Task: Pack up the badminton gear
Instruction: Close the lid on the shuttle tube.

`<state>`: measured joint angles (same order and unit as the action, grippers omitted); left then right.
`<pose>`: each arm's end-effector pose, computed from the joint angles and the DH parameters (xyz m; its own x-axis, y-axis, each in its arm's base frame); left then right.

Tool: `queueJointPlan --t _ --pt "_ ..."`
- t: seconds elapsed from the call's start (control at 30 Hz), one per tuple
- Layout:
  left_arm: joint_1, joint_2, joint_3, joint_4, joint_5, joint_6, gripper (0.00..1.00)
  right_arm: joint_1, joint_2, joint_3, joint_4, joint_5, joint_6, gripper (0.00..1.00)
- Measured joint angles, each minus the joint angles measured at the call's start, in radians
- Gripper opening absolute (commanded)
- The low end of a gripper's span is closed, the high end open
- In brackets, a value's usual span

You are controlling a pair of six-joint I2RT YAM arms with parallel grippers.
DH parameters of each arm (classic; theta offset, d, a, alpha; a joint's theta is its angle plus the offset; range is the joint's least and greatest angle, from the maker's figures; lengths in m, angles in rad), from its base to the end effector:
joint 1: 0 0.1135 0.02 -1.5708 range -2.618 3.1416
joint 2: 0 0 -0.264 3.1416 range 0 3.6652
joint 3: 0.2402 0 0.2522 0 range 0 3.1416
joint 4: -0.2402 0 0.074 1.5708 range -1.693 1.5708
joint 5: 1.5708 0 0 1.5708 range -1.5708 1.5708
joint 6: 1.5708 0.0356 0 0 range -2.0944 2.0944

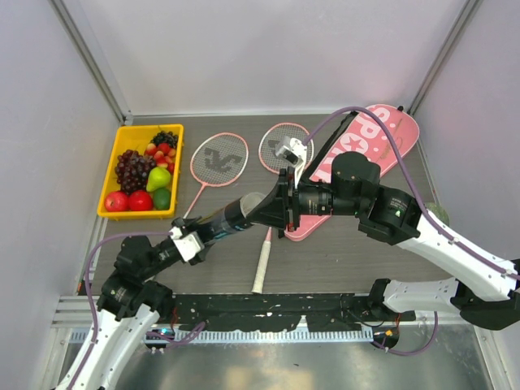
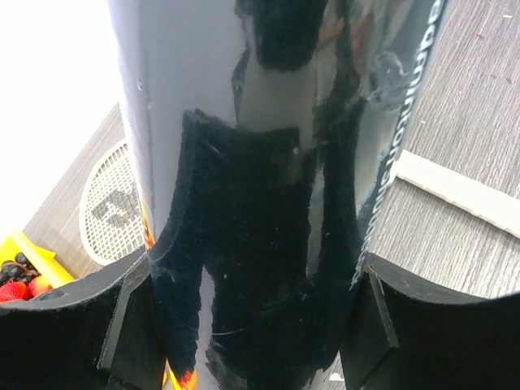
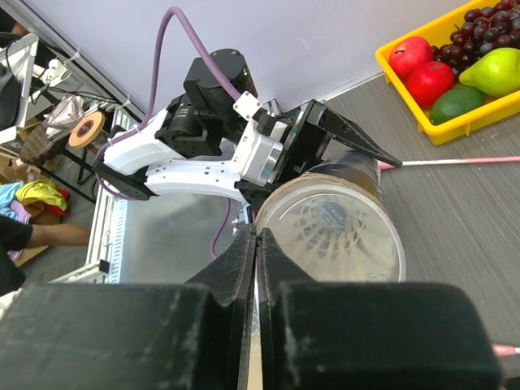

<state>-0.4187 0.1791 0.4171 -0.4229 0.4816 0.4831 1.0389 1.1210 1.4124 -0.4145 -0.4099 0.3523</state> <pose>0.0736 -0.0508 0.2572 0.2119 0.3563 -0.9100 0.7655 0.5184 0.3812 0.1036 0.2041 0.4660 -0.4004 -0.0564 -0.9146 -0.9087 0.1532 0.3884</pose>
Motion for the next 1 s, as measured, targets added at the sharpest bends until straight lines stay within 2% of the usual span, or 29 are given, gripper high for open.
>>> queueJointPlan --t 0.43,0.47,0.63,0.77,0.8,0.83,1.0 --pt "0.000 -0.008 -0.006 0.024 0.025 0.000 0.00 0.000 0.000 -0.024 0.100 -0.023 0.050 0.07" --pt "0.000 -0.009 -0.007 0.024 0.028 -0.001 0.00 0.000 0.000 -0.026 0.099 -0.022 0.051 0.09" --pt "-0.001 -0.015 -0.015 0.033 0.039 -0.005 0.00 0.000 -0.001 0.005 0.077 -0.002 0.049 0.36" --pt "-0.001 -0.015 -0.016 0.037 0.040 -0.005 0.00 0.000 -0.019 0.061 0.066 0.041 0.042 0.40" --pt "-0.001 -0.015 -0.016 0.038 0.040 -0.006 0.00 0.000 -0.035 0.065 0.060 0.057 0.038 0.45" --pt "-0.001 -0.015 -0.016 0.038 0.040 -0.006 0.00 0.000 -0.053 0.067 0.048 0.071 0.034 0.57" --pt "-0.001 -0.015 -0.016 0.039 0.041 -0.011 0.00 0.000 -0.123 0.069 -0.030 0.171 0.000 0.59"
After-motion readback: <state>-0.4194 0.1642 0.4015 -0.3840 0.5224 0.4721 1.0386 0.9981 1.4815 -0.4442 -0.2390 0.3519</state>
